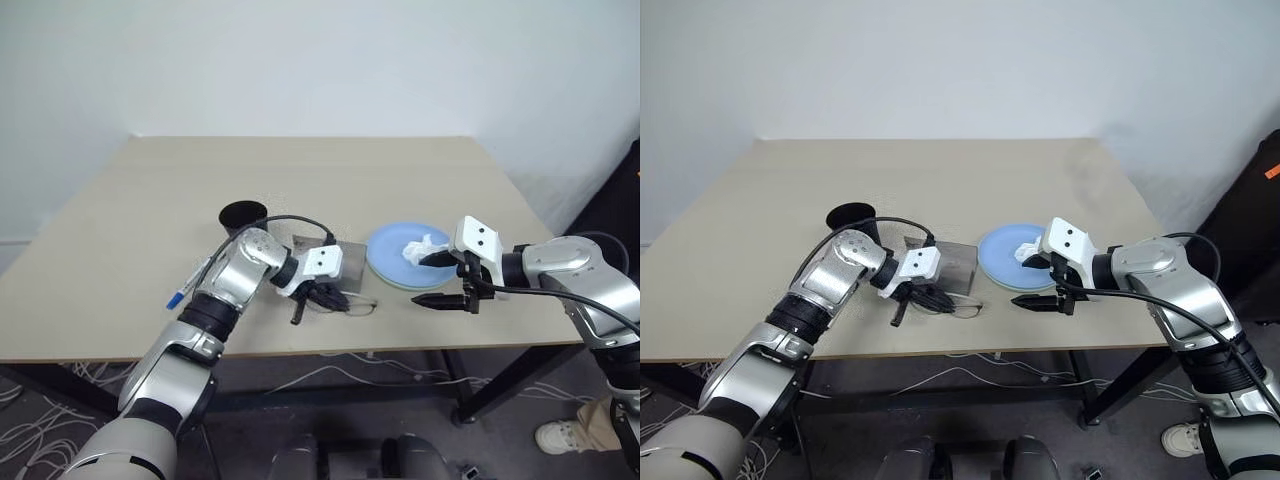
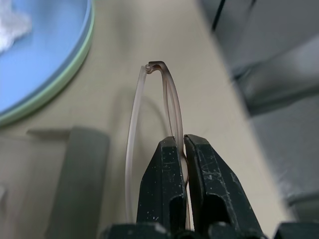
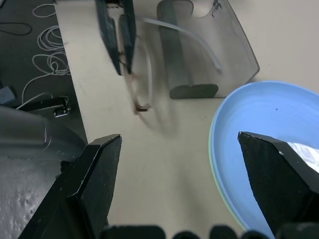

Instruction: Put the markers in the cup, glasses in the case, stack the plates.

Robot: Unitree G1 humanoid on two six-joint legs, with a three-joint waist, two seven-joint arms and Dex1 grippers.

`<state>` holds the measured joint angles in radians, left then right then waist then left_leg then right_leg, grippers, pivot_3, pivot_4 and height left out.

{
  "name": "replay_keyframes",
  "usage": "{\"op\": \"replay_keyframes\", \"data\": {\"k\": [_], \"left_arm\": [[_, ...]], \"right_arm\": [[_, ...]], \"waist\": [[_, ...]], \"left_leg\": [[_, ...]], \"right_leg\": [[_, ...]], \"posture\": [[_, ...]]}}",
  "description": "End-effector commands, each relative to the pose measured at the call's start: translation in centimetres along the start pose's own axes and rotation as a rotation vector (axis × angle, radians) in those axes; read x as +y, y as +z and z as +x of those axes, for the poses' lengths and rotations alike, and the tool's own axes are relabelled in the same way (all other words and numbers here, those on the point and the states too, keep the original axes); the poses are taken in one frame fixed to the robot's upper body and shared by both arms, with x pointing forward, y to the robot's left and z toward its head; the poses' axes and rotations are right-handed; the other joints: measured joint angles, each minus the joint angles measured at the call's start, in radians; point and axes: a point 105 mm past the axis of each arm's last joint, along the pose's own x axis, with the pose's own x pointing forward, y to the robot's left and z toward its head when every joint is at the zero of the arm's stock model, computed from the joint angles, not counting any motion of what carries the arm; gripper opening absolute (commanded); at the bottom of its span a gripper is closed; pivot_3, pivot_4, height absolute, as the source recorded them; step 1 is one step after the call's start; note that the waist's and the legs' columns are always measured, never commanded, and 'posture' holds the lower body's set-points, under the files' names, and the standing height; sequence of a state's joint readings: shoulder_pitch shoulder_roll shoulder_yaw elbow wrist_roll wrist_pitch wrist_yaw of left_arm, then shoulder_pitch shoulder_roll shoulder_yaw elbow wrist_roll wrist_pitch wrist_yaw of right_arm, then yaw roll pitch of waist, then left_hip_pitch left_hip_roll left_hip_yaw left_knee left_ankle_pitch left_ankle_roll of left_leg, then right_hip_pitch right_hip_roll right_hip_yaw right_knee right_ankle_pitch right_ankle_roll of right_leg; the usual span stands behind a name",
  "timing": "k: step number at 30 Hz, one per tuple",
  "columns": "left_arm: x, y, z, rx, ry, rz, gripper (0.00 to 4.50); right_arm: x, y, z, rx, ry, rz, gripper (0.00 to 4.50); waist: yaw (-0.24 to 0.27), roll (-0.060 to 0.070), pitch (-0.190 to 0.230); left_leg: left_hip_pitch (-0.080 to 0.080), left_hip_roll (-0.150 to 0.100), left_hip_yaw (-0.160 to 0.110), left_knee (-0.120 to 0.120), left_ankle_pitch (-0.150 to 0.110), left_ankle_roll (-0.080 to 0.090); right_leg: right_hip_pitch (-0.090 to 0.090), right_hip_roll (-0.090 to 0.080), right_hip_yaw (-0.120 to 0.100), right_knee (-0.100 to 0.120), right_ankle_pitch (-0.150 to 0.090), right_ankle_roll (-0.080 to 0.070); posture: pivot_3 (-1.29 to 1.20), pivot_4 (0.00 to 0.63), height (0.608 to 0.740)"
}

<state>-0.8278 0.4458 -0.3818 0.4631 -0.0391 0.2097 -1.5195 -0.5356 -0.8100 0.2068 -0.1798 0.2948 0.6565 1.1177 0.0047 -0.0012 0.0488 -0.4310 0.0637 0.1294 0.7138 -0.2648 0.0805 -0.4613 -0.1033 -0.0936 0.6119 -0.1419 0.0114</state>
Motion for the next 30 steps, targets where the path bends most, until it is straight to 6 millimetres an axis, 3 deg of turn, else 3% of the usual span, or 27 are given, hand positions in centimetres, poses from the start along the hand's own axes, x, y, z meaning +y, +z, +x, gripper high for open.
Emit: {"op": "replay_keyframes", "data": {"k": [1,9,11,19,30], "left_arm": [[0.7,5.6,-2.8,-0.165,0.009,0.060,0.02],[0.1,12.7,-6.1,-0.469,-0.057,-0.011,0.02],[-0.2,12.2,-6.3,-0.474,-0.081,-0.044,0.02],[-1.7,5.8,-5.4,-0.373,-0.163,-0.335,0.02],[-2.4,-1.1,-4.6,-0.265,-0.136,-0.599,0.02]], "right_arm": [[-0.2,1.1,-0.6,-0.026,-0.017,-0.041,4.06],[-0.3,1.0,-0.6,-0.026,-0.019,-0.041,4.06],[-0.3,1.1,-0.6,-0.026,-0.018,-0.042,4.06],[-0.3,1.1,-0.7,-0.025,-0.018,-0.041,4.06],[-0.3,1.2,-0.6,-0.027,-0.017,-0.040,4.06]], "waist": [[0.000,0.000,0.000],[-0.002,0.000,0.000],[-0.005,0.000,0.000],[-0.018,0.001,0.000],[-0.023,0.001,0.000]], "left_leg": [[0.000,0.000,0.000,0.000,0.000,0.000],[0.000,-0.002,0.000,0.000,0.000,0.000],[0.000,-0.002,0.000,0.000,0.000,0.000],[0.001,-0.003,0.000,0.000,0.001,-0.001],[0.001,-0.001,0.000,-0.001,0.001,-0.001]], "right_leg": [[0.000,0.000,0.000,0.000,0.000,0.000],[0.000,0.001,0.000,0.000,0.000,0.000],[0.001,0.001,0.000,0.000,0.000,0.000],[0.001,0.002,0.000,0.001,0.000,0.000],[0.000,0.001,0.001,0.001,0.000,0.000]], "posture": [[0.00,0.000,0.737],[0.00,0.000,0.737],[0.00,0.000,0.737],[0.00,0.000,0.737],[0.00,0.000,0.737]]}}
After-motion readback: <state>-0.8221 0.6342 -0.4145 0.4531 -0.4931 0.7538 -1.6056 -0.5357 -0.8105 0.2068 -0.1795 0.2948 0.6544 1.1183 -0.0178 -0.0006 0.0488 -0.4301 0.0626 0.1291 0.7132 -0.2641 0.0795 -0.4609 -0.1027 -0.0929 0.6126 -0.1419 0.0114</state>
